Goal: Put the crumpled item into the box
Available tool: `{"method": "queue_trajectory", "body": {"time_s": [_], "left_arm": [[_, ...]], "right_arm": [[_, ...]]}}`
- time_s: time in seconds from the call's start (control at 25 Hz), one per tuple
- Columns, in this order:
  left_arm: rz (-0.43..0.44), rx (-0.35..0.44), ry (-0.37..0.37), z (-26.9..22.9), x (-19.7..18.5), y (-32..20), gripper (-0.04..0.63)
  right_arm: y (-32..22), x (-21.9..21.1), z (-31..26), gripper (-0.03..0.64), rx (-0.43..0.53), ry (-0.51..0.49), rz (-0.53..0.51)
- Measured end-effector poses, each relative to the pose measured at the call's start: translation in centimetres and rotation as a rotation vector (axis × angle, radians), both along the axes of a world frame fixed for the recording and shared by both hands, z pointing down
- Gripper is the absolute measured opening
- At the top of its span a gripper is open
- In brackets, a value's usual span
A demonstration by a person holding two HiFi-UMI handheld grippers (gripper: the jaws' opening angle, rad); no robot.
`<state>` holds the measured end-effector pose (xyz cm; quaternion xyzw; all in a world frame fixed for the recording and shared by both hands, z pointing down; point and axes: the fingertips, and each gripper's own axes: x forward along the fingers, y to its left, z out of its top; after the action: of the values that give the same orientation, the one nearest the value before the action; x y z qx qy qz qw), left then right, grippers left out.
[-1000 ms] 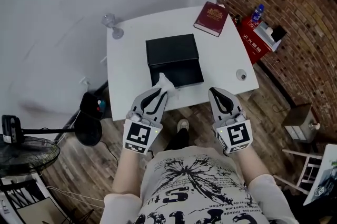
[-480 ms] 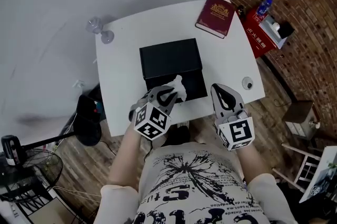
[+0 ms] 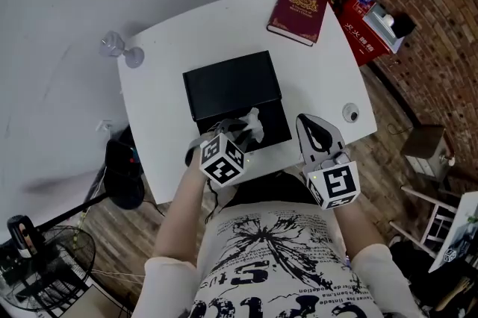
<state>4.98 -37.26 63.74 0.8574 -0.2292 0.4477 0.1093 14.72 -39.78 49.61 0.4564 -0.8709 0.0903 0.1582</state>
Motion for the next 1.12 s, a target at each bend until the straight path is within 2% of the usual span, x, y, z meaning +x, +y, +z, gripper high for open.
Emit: {"method": "queue_trajectory", "body": {"time_s": [0.12,0.36,0.6,0.84,1.12], "left_arm": [[0.013,-0.031,-0.011,1.2,0.5,-0.1,0.066],[-0.002,-0.051,0.029,1.9,0.7,-0.1,0.077],[-0.057,-0.037,0.024,0.7,0.0,-0.4,0.143],[-0.136,0.045,0.1,-4.2,-1.3,-0.5,0.139],[-0.356,0.217,0.233,-11.8,-5.0,-1.2,0.106]], "right_arm": [[-0.1,0.0,0.4,0.015,-0.013,0.005,0.003],[-0.3,-0.6,0.6,0.015,-0.021,0.013,-0.012],[-0.9,-1.7,-0.4,0.015,-0.001,0.009,-0.052],[-0.8,-3.4,-2.0,0.015,0.034,-0.004,-0.099],[-0.5,-5.1,-5.3,0.015,0.11,-0.019,-0.155]]}}
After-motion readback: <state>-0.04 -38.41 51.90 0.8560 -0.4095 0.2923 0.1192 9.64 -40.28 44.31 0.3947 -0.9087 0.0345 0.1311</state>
